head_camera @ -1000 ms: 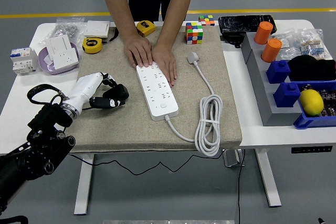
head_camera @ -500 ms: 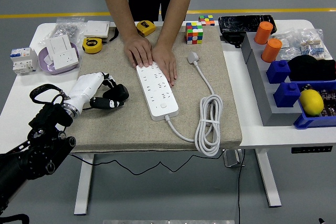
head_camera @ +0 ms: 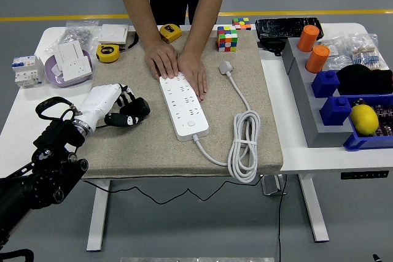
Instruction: Pick up the plug,place it near the board,insert it into the board,press the button
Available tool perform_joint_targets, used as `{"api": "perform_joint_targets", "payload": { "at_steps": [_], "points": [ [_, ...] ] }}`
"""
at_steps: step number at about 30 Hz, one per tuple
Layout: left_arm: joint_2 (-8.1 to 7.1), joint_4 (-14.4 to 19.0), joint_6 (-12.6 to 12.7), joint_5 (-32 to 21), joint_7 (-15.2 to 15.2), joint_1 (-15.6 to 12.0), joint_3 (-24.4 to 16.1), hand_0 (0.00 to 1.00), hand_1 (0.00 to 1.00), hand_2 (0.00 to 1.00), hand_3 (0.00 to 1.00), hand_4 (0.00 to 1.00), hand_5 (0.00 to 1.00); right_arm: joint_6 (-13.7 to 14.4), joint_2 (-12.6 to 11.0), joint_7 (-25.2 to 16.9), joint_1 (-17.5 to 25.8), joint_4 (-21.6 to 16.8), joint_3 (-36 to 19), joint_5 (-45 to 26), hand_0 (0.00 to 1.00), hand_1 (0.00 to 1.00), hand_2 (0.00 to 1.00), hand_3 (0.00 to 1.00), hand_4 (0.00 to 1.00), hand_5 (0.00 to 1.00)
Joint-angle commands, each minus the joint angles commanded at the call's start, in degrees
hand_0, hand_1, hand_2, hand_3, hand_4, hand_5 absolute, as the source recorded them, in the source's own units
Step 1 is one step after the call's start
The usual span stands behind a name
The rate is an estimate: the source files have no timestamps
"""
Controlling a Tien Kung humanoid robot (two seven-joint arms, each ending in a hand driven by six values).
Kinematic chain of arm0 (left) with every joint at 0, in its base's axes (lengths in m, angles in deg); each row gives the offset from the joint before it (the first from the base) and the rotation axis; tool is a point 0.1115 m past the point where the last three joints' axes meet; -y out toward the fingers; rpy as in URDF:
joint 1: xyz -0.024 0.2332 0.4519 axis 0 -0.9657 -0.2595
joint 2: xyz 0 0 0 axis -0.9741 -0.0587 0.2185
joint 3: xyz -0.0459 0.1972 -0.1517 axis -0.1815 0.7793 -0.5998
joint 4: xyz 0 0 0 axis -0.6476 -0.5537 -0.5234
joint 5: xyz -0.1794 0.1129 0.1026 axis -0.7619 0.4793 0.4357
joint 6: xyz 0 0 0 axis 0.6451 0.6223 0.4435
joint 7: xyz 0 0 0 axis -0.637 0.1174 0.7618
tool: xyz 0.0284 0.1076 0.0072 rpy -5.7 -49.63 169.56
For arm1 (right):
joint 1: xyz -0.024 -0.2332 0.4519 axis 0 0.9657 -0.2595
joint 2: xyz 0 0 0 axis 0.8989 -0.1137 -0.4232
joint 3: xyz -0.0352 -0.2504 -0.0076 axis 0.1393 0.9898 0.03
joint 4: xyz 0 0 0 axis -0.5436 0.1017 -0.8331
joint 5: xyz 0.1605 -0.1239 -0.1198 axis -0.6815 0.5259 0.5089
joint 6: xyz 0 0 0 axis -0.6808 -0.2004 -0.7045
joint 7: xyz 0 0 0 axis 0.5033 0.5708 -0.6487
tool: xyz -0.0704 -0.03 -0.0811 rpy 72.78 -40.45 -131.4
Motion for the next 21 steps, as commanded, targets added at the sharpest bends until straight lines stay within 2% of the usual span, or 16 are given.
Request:
{"api": "perform_joint_targets", "payload": {
  "at_steps": [7, 14, 17, 21],
  "points": [
    [-2.00, 4.73, -1.16, -3.70, 0.59, -0.28, 1.17, 0.427, 0.413, 0.411, 0.439, 0.611, 0.167, 0.00, -0.04, 0.13, 0.01, 0.00, -0.06, 0.10, 0.998, 0.908, 0.841, 0.859, 0.998, 0.959],
    [-4.56, 11.16, -2.23, -7.46, 1.31, 1.47, 4.06, 0.426, 0.413, 0.409, 0.436, 0.616, 0.167, -0.04, -0.24, 0.12, -0.08, 0.00, 0.17, 0.12, 0.998, 0.907, 0.842, 0.859, 0.998, 0.958],
    [-4.90, 12.49, -2.37, -8.50, 1.35, 2.90, 6.07, 0.426, 0.413, 0.409, 0.436, 0.616, 0.167, -0.09, -0.32, 0.19, -0.08, 0.00, 0.23, 0.27, 0.998, 0.907, 0.842, 0.859, 0.998, 0.958],
    [-4.59, 12.42, -2.38, -8.91, 1.21, 5.11, 8.96, 0.425, 0.413, 0.410, 0.436, 0.617, 0.167, -0.12, -0.40, 0.21, -0.14, 0.00, 0.29, 0.44, 0.998, 0.907, 0.841, 0.858, 0.998, 0.959]
  ]
}}
